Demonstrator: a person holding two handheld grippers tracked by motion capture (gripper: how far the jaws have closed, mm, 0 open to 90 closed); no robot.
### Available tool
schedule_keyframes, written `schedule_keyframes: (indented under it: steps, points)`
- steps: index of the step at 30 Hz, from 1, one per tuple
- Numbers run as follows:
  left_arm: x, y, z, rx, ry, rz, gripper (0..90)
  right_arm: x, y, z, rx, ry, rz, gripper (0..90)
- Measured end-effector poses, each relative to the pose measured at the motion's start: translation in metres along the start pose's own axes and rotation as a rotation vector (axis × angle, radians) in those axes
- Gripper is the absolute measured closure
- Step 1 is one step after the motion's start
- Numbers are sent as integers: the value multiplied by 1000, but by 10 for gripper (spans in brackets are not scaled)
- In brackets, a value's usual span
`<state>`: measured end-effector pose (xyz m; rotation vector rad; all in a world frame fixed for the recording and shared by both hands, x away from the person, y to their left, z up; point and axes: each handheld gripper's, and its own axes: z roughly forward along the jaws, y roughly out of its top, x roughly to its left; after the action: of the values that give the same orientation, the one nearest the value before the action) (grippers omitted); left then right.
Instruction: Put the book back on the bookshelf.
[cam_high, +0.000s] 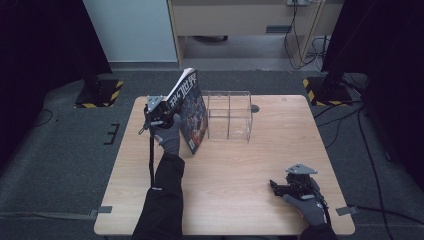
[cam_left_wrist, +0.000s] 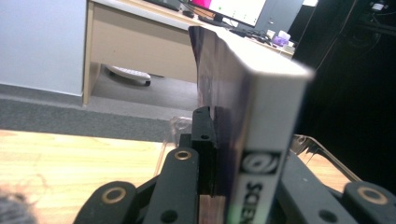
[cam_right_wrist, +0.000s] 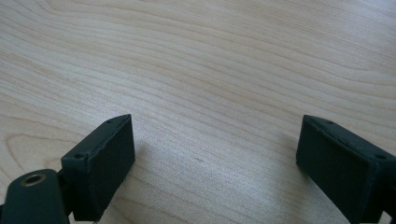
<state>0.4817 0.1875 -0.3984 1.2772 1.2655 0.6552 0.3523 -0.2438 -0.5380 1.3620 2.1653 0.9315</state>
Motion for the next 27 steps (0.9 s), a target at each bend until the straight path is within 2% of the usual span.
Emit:
schedule_keyframes:
  steps: [6, 11, 15, 19, 22, 27]
  points:
    - [10, -4, -11, 9, 5, -2, 804, 0, 0, 0, 1, -1, 1, 116]
    - [11, -8, -14, 17, 9, 4, 788, 1, 0, 0, 0, -2, 0, 116]
    - [15, -12, -20, 24, -11, -6, 761, 1, 0, 0, 2, -2, -1, 116]
    - [17, -13, -33, 18, -30, 4, 627, 1, 0, 0, 1, -2, 1, 115]
    - [15, -13, -46, 21, -38, 42, 524, 1, 0, 0, 3, -3, 1, 115]
    - [12, -18, -70, 55, -73, 93, 413, 2, 0, 0, 0, -4, -1, 115]
